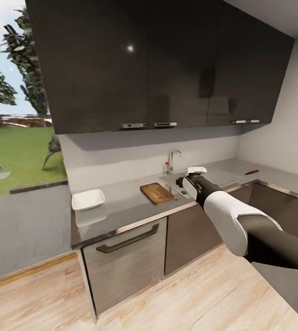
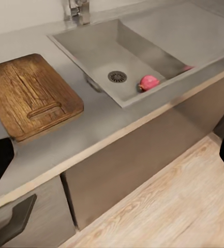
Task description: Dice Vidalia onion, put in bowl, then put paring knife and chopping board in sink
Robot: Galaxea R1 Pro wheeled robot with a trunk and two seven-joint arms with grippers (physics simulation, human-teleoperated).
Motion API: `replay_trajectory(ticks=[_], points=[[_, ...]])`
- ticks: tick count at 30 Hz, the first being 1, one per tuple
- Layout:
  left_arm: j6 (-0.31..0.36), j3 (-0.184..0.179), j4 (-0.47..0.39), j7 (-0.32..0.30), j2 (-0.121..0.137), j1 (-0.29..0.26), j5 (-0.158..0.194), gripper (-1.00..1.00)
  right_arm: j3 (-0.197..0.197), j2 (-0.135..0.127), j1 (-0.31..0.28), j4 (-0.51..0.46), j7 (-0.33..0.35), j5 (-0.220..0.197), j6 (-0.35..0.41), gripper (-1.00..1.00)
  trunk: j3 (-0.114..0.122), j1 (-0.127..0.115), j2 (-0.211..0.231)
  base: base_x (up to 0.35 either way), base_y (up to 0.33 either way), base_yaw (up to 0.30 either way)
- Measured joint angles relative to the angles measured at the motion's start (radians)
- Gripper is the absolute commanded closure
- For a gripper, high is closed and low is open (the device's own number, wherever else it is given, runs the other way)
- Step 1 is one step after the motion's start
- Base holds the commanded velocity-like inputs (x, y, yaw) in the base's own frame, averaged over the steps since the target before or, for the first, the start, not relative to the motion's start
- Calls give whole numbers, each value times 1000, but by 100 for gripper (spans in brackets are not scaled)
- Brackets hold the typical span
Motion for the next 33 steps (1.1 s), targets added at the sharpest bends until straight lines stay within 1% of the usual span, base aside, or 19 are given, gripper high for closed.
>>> replay_trajectory(ticks=[5, 9, 16, 24, 30, 32, 33], points=[[0, 0, 0, 0, 0, 0, 0, -100, 0, 2, 0, 10, 0, -1, 0, -100, 0, 0, 0, 68, 294, -2], [0, 0, 0, 0, 0, 0, 0, -100, 0, 6, 0, 22, 1, -3, 0, -100, 0, 0, 0, 148, 177, 0], [0, 0, 0, 0, 0, 0, -2, -100, 0, 9, 0, 28, -1, -2, 0, -100, 0, 0, 0, 48, 22, 0], [0, 0, 0, 0, 0, 0, -1, -100, 0, 10, 0, 54, -3, -1, 1, -100, 0, 0, 0, 282, 1, 0], [0, 0, 0, 0, 0, 0, -1, -100, 0, 19, 0, 81, -7, -3, 2, -100, 0, 0, 0, 265, 0, 0], [0, 0, 0, 0, 0, 0, -1, -100, 0, 20, 0, 85, -7, -15, 4, -100, 0, 0, 0, 92, 0, 0], [0, 0, 0, 0, 0, 0, -1, -100, -1, 20, 0, 95, -6, -41, 6, -100, 0, 0, 0, 40, 0, 0]])
